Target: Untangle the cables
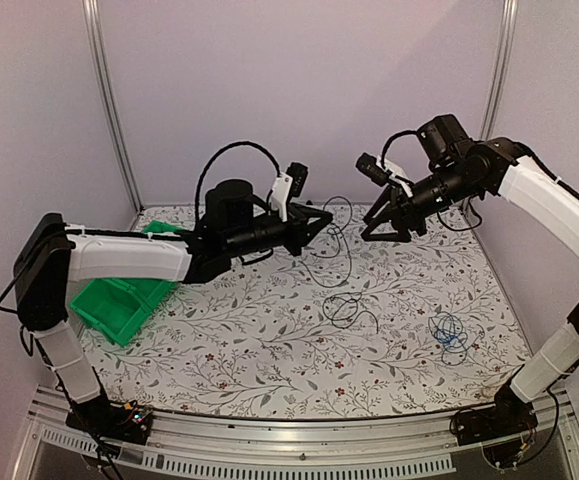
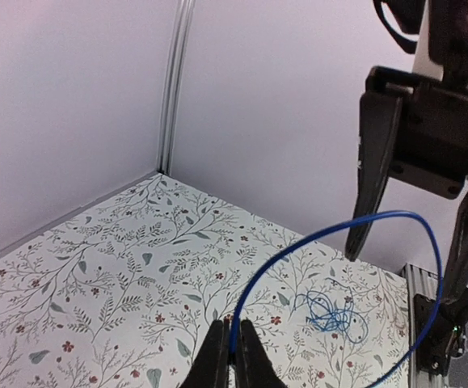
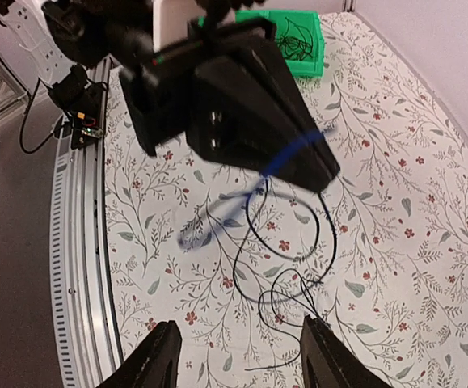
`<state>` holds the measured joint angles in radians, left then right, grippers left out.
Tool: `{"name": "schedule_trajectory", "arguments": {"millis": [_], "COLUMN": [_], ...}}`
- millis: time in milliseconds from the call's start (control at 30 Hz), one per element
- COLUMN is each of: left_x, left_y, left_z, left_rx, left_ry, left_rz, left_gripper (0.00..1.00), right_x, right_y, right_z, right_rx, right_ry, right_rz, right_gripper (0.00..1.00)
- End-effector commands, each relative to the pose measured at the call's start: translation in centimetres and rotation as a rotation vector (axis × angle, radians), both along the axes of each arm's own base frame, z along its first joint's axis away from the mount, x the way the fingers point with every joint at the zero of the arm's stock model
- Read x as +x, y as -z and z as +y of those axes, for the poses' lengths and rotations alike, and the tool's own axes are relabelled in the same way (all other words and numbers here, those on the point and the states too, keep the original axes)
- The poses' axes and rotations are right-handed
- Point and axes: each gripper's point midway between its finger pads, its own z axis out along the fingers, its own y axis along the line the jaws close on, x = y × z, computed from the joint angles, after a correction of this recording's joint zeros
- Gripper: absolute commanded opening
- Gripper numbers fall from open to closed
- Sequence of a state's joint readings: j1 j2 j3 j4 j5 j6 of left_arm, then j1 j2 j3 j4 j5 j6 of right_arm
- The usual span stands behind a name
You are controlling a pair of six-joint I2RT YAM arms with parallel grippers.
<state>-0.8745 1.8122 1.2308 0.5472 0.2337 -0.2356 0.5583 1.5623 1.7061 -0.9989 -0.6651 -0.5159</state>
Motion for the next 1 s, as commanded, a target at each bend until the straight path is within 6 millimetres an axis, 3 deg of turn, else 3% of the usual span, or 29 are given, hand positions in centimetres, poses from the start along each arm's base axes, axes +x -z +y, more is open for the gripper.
{"name": "schedule_trajectory", "arguments": {"millis": [0,233,300,400,567,967], "left_x": [1.6,2.4,2.5,2.5,2.5,3.9], "left_y": [-1.3,2.3,2.6,2.7,3.3,4.8], "left_z": [6.1,16.0,18.8,22.8,29.0,41.0], "left_rx": [0.029,0.239,0.283,0.338,0.432,0.547], "left_ry": [-0.153,-0.384,-0.455,-0.562,-0.703,-1.077], "left_rz": [0.024,0.100,0.108,0.107,0.091,0.217], "left_gripper": [0.00,0.00,0.00,0.00,0.00,0.00], "right_x": [0.0,0.2,0.1,0.1,-0.2,-0.9], "right_y": [3.1,9.3,11.5,13.4,13.4,13.7], "right_z": [-2.3,-5.1,-5.8,-6.5,-6.8,-6.9], "right_rx": [-0.099,-0.177,-0.212,-0.249,-0.251,-0.249], "right_ry": [0.045,0.091,0.106,0.124,0.130,0.122], "right_rz": [-0.058,0.021,0.053,0.055,0.045,0.062], "right_gripper": [0.56,0.57,0.57,0.56,0.56,0.56]}}
